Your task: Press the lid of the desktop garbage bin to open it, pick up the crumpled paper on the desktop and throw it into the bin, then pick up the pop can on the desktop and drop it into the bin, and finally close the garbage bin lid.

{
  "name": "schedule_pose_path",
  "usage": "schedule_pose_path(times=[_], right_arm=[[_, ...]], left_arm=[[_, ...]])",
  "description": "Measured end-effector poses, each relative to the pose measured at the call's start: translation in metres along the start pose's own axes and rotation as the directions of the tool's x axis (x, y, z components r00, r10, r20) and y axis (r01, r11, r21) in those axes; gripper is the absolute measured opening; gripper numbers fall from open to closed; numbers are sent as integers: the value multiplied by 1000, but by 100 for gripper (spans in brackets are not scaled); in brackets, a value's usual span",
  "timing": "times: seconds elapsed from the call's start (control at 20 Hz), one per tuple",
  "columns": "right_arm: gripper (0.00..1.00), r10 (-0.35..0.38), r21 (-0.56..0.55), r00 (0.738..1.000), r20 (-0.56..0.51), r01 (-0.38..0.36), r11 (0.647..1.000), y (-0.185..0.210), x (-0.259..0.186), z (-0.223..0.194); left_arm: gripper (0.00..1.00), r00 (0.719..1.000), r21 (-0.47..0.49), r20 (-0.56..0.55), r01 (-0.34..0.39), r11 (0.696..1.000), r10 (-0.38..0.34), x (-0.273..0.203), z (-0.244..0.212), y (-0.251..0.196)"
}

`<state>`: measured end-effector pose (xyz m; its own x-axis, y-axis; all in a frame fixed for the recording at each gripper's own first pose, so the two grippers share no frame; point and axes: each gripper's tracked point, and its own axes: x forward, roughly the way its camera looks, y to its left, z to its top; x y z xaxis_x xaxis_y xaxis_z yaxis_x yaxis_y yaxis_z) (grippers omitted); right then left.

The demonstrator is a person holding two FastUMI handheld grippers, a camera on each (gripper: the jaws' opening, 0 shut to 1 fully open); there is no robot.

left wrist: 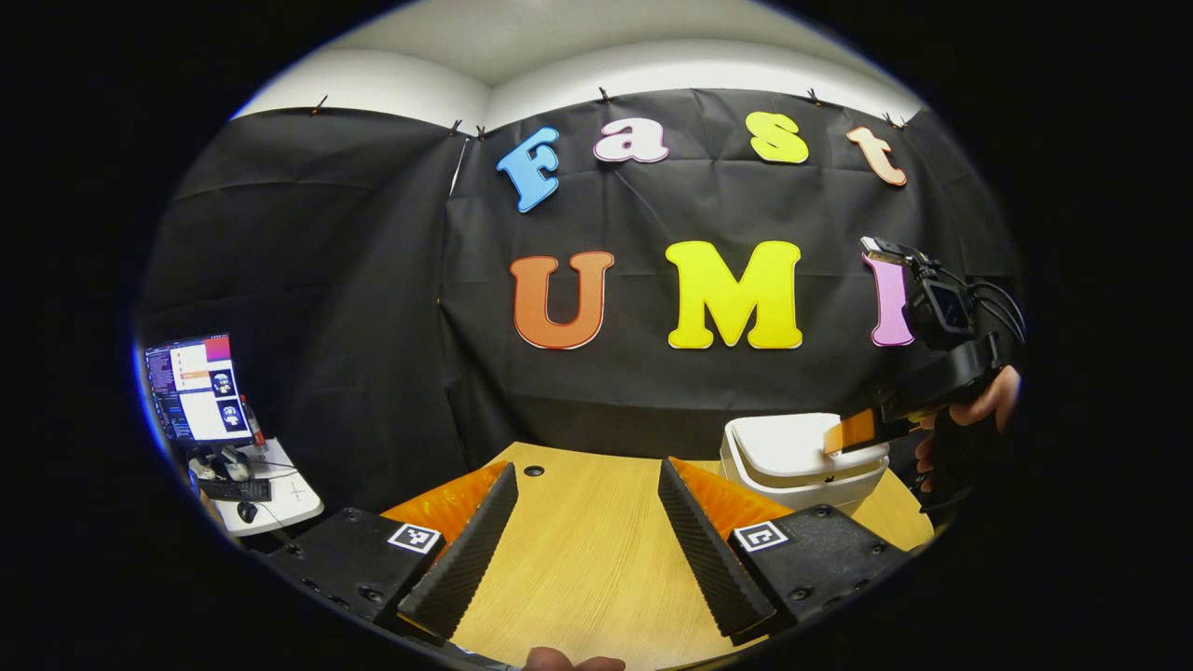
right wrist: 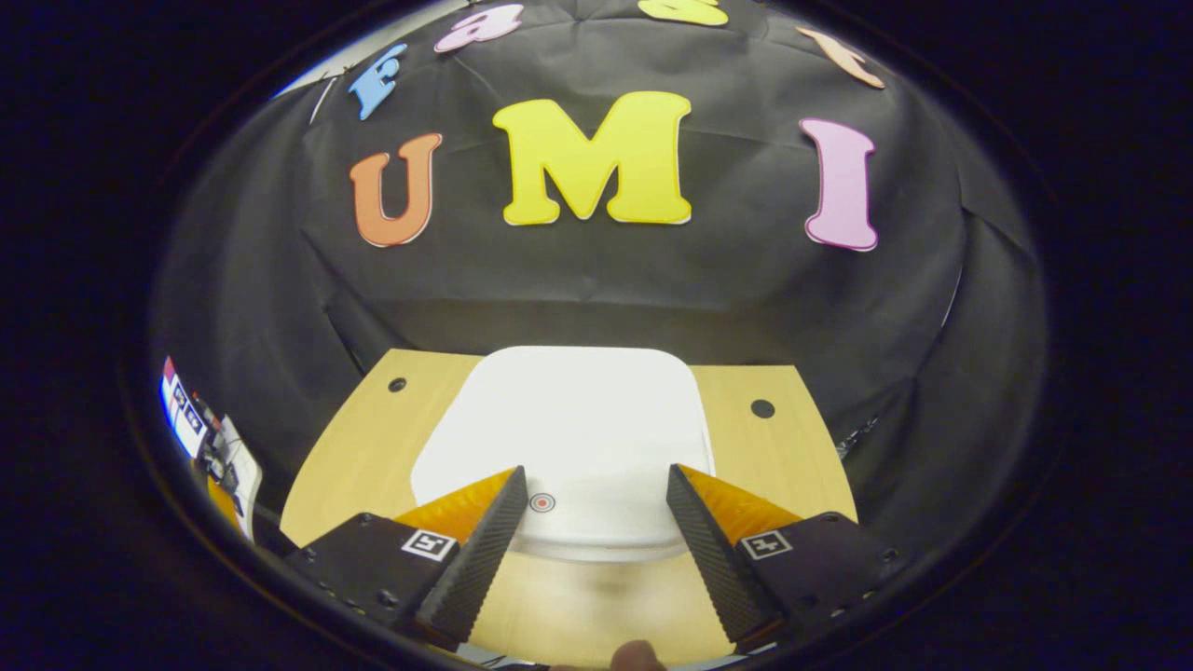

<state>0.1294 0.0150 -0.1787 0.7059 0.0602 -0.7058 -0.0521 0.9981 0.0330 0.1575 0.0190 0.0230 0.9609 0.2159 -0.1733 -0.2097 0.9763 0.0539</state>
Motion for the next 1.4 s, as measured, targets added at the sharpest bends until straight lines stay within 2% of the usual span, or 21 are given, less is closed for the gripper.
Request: schedule_pose_path(times=[0.3, 0.4, 0.55, 0.7, 0.8, 0.9, 1.0, 1.1, 1.25, 1.4], right_arm=[[95, -1, -33, 1000, -1, 1, 999, 2, 5, -10], [96, 1, -10, 1000, 13, 0, 1000, 1, 6, -10], [96, 5, -56, 999, 44, -3, 998, 3, 7, -16], [98, -1, -109, 992, 123, 14, 994, 5, 11, -22], [99, 11, -92, 988, 153, 3, 996, 4, 12, -24], [99, 31, -104, 977, 210, -9, 995, 4, 11, -24], [99, 45, -74, 954, 296, -24, 997, 3, 11, -19], [98, 62, -58, 939, 337, -45, 997, 3, 11, -18], [96, 94, -65, 942, 322, -77, 995, 2, 3, -14], [95, 83, -68, 907, 414, -60, 996, -9, -19, 10]], left_arm=[[98, 1000, 8, -9, 15, 1000, -15, 5, -3, -9], [98, 999, 6, -23, 29, 1000, -29, 7, -8, -14], [98, 998, 14, -34, 46, 999, -46, 8, -13, -24], [98, 996, 12, -47, 70, 997, -69, 10, -17, -34], [98, 994, 16, -52, 93, 996, -92, 11, -18, -44], [98, 993, 26, -48, 113, 993, -112, 11, -15, -52], [98, 991, 37, -36, 129, 991, -128, 11, -11, -60], [98, 988, 40, -37, 149, 988, -148, 14, -6, -67], [98, 985, 42, -26, 173, 984, -172, 16, 5, -70], [98, 984, 57, 7, 179, 982, -180, 22, 25, -72]])
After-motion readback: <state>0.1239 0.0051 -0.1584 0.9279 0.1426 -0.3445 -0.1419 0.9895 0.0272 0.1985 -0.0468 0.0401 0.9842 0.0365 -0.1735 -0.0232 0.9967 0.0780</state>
